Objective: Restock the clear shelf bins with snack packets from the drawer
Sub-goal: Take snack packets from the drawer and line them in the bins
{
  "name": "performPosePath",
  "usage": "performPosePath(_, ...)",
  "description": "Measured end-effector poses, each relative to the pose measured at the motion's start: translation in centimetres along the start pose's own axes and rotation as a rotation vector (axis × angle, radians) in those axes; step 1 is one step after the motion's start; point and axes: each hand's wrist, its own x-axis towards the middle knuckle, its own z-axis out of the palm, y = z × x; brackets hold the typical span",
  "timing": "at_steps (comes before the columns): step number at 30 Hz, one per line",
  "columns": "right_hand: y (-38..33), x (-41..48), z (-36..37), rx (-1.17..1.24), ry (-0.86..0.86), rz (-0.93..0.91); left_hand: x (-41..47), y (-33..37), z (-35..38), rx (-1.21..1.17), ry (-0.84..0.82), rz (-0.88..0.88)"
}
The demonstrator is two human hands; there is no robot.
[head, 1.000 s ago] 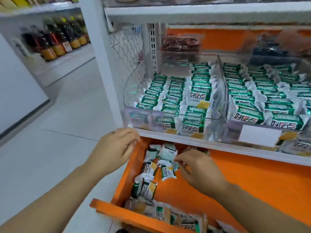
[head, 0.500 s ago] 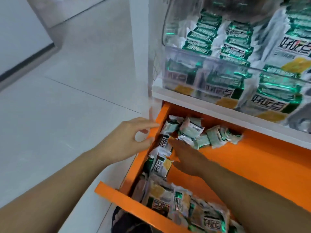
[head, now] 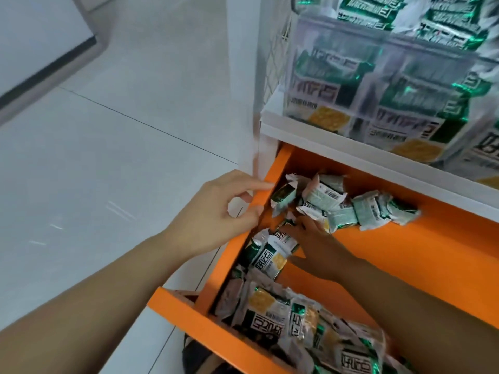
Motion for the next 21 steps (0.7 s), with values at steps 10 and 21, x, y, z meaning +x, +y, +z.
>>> performPosePath(10,1.8,-5.4,2.3,-0.144,-0.102,0.078,0.0,-0.1,0.0,0.015,-0.004,0.008)
performPosePath(21,0.1,-3.4,1.1,-0.121,0.057,-0.012,0.0,-0.1,0.0,0.024,0.006,0.010)
